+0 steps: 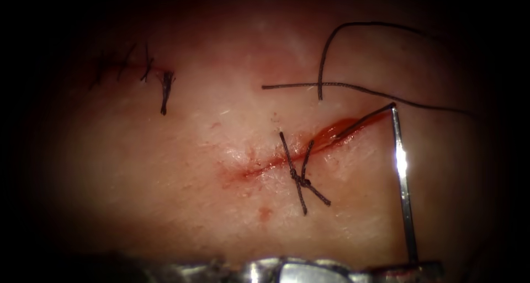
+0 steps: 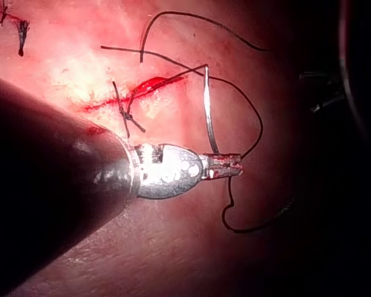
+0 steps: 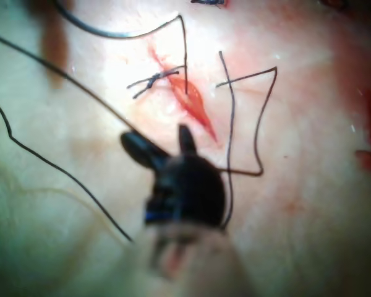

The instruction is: Wound Closure

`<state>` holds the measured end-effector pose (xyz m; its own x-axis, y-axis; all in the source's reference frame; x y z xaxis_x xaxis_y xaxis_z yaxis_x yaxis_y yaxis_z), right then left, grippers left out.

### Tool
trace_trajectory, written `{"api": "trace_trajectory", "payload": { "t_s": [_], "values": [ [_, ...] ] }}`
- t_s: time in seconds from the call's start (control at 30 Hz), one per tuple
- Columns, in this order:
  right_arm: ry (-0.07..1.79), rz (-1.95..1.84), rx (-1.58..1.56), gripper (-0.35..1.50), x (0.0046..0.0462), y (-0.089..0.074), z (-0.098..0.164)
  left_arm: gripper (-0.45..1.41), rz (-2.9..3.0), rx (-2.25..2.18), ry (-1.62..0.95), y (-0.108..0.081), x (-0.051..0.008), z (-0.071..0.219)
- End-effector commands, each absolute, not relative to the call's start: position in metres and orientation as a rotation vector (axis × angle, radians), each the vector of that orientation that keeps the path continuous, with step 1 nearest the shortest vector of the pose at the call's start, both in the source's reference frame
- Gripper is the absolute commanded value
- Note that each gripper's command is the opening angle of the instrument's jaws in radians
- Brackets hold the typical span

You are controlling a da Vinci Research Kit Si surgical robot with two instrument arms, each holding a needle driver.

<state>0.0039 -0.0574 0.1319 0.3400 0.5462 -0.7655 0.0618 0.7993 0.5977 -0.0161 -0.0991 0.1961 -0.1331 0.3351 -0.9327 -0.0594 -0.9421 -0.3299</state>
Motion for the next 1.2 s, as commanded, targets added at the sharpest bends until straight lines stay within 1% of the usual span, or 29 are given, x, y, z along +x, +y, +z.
{"api": "trace_trajectory", "payload": {
  "t_s": [0.03, 0.2, 0.23, 0.27, 0.37, 0.57, 0.77, 0.83, 0.93, 1.03, 1.2],
  "values": [
    [1.227, 0.383, 0.579, 1.31, 0.0055, -0.057, 0.132, -0.45, 2.169, -1.871, -0.287, -0.1, -0.0165, 0.196],
    [1.282, 0.498, 0.508, 1.31, 0.0083, -0.057, 0.133, -0.45, 2.221, -1.86, -0.122, -0.096, -0.0158, 0.194],
    [1.284, 0.503, 0.502, 1.31, 0.0094, -0.058, 0.134, -0.45, 2.25, -1.841, -0.022, -0.094, -0.0153, 0.193],
    [1.285, 0.497, 0.496, 1.3, 0.0098, -0.059, 0.134, -0.45, 2.26, -1.833, 0.009, -0.093, -0.0151, 0.193],
    [1.283, 0.534, 0.539, 1.28, 0.0113, -0.06, 0.135, -0.45, 2.301, -1.807, 0.096, -0.09, -0.0141, 0.194],
    [1.267, 0.57, 0.614, 1.26, 0.0152, -0.064, 0.137, -0.45, 2.321, -1.774, 0.169, -0.085, -0.0109, 0.195],
    [1.265, 0.579, 0.597, 1.31, 0.0173, -0.064, 0.137, -0.45, 2.324, -1.772, 0.186, -0.086, -0.0093, 0.197],
    [1.25, 0.463, 0.554, 1.35, 0.0171, -0.065, 0.138, -0.45, 2.322, -1.781, 0.184, -0.087, -0.0094, 0.199],
    [1.11, 0.296, 0.613, 1.37, 0.0154, -0.066, 0.138, -0.45, 2.31, -1.795, 0.175, -0.09, -0.0097, 0.201],
    [1.01, 0.183, 0.669, 1.33, 0.0124, -0.068, 0.139, -0.45, 2.316, -1.79, 0.151, -0.093, -0.0098, 0.204],
    [0.815, 0.166, 0.796, 1.31, 0.0076, -0.071, 0.141, -0.45, 2.313, -1.771, 0.113, -0.097, -0.0097, 0.208]
  ]
}}
